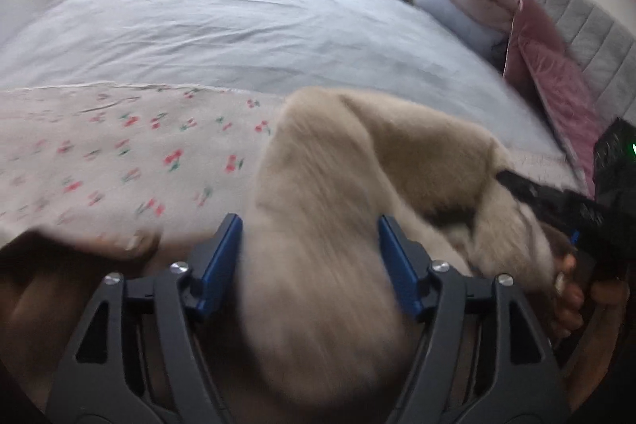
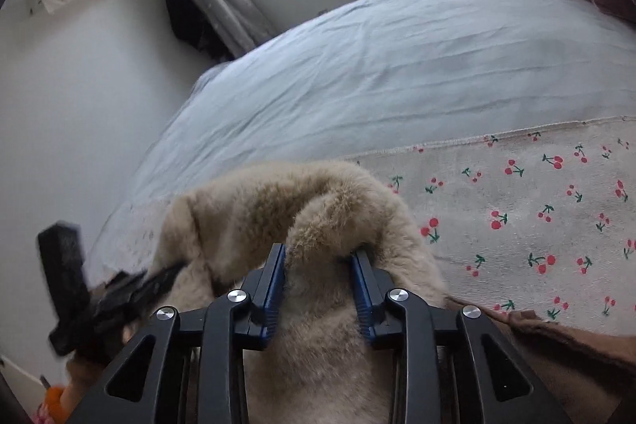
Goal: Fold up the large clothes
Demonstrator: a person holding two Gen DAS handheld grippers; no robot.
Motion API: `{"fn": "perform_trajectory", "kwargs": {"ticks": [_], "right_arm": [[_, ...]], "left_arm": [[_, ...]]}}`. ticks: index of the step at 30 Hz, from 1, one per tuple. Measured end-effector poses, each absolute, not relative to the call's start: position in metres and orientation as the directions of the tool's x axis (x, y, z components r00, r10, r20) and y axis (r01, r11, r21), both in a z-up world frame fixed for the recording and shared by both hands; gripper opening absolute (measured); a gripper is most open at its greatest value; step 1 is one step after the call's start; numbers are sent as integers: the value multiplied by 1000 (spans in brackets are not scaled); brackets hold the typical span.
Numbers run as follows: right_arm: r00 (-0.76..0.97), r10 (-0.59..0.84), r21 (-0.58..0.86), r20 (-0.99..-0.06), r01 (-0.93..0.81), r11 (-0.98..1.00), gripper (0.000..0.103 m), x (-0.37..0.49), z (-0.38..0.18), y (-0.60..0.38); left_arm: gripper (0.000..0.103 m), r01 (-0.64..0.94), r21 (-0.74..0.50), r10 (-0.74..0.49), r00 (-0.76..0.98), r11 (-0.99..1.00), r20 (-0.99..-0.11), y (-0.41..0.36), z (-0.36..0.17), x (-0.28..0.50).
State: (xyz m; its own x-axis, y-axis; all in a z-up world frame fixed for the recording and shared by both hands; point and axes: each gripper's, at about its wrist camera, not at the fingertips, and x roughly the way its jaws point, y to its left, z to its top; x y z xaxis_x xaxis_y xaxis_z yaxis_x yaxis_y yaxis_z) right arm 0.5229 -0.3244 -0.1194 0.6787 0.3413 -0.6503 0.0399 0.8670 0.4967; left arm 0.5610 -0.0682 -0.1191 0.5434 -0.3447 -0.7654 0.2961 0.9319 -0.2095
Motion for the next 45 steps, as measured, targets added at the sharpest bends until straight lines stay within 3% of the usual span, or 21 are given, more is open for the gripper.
{"fn": "perform_trajectory", "kwargs": {"ticks": [3, 6, 10, 14, 22, 29, 36, 45], "right_arm": [[680, 327, 493, -656, 58, 868, 58, 510, -116, -308], [639, 308, 449, -705, 65, 891, 66, 481, -99, -302], [620, 248, 388, -744, 99, 916, 72, 408, -65, -320], [631, 144, 312, -763, 164, 936, 85, 337, -45, -347], [608, -27, 245, -794, 360, 900, 86, 224, -38, -416], [580, -92, 231, -809, 457, 859, 87, 161, -41, -461], [596, -107, 331, -796, 576, 747, 87, 115, -48, -523], [536, -154, 429, -830, 790, 438, 87, 57, -114, -617]], "left_arm": [[83, 378, -91, -293, 522, 921, -801, -81, -90, 518], [93, 391, -64, -278, 521, 918, -807, -72, -73, 483], [96, 341, -83, -258, 506, 936, -823, -55, -59, 441], [96, 299, -91, -238, 501, 950, -832, -53, -47, 399], [97, 303, -87, -236, 501, 949, -833, -81, -28, 319], [97, 312, -72, -222, 477, 947, -851, -106, -31, 277], [97, 293, -135, -260, 447, 947, -856, -106, -34, 252], [97, 264, -152, -259, 439, 953, -860, -87, -44, 249]]}}
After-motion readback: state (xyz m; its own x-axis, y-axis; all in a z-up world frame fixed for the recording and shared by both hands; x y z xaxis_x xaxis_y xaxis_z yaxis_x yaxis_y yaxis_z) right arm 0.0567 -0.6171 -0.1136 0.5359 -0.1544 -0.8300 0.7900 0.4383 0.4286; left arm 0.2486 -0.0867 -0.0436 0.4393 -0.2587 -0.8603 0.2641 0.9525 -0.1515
